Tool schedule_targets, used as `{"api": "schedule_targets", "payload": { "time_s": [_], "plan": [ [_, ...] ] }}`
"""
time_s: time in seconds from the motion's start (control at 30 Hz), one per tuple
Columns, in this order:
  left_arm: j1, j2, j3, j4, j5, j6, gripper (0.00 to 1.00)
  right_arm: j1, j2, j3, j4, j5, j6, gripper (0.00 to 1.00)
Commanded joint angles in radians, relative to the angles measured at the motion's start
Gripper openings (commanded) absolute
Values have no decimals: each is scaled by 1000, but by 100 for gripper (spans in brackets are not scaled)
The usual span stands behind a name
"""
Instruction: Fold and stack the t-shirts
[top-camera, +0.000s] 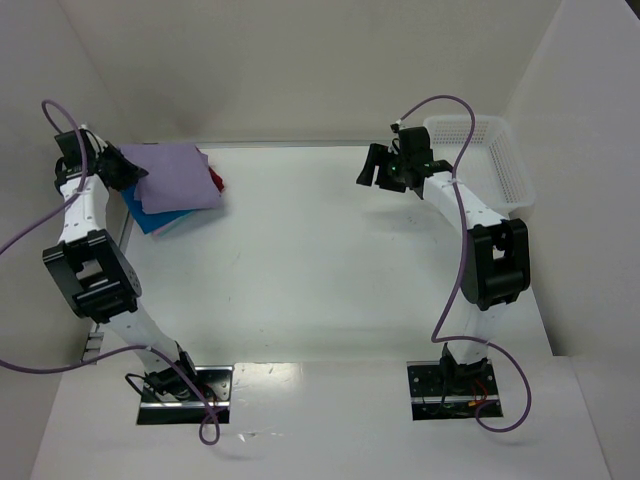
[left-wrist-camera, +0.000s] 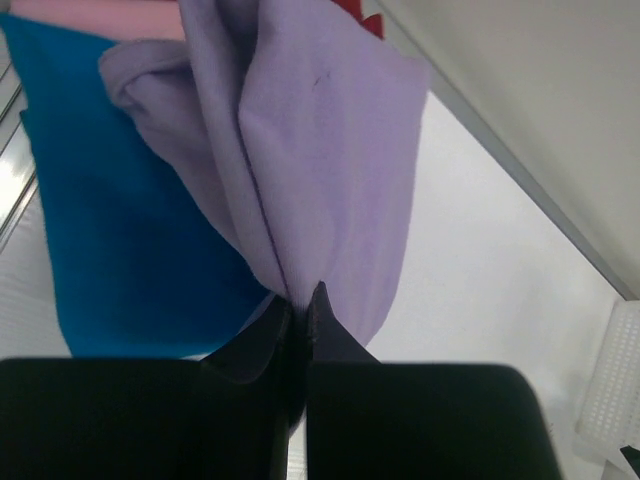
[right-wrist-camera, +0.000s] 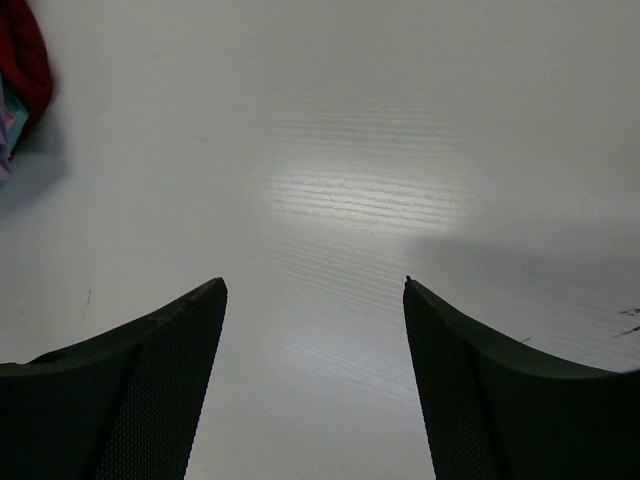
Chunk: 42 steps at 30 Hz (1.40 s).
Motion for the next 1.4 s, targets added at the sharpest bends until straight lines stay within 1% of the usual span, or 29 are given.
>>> {"api": "schedule_targets", "payload": {
  "time_s": [0.0, 0.17, 0.3, 0.37, 0.43, 0.47, 0.53, 0.6, 0.63, 0.73, 0.77, 0.87, 1.07, 1.1, 1.17, 1.37],
  "plan": [
    [18, -49, -38, 67, 28, -18, 0, 2, -43, -1, 44, -19, 7, 77],
    [40, -28, -77, 76, -19, -18, 0, 2, -43, -1, 44, -19, 7, 77],
    [58, -9, -98, 76, -19, -18, 0, 2, -43, -1, 44, -19, 17, 77],
    [58, 0, -108, 76, -7, -7, 1, 2, -43, -1, 44, -19, 17, 77],
    [58, 0, -134, 87, 5, 4, 4, 2, -43, -1, 44, -19, 17, 77],
    [58, 0, -134, 87, 5, 4, 12, 2, -43, -1, 44, -19, 17, 77],
    [58, 0, -147, 87, -7, 13, 20, 2, -43, -1, 44, -19, 17, 77],
    [58, 0, -147, 87, -16, 24, 30, 2, -43, 8, 44, -19, 17, 77],
    [58, 0, -147, 87, -30, 24, 39, 2, -43, 8, 44, -19, 17, 77],
    [68, 9, -147, 87, -49, 33, 55, 2, -43, 8, 44, -19, 17, 77],
    [68, 9, -147, 87, -49, 33, 60, 2, -43, -1, 44, -19, 17, 77],
    [68, 18, -147, 111, -59, 33, 69, 2, -52, -1, 53, -10, 26, 77],
    [68, 92, -88, 139, -81, 21, 70, 2, -61, -21, 53, -1, 26, 77],
    [68, 92, -88, 139, -98, 7, 71, 2, -61, -21, 53, -1, 26, 77],
    [68, 101, -88, 179, -108, -4, 74, 2, -61, -21, 53, 10, 26, 78],
    [77, 122, -75, 280, -118, -50, 75, 2, -71, -21, 53, 19, 44, 78]
  ]
}}
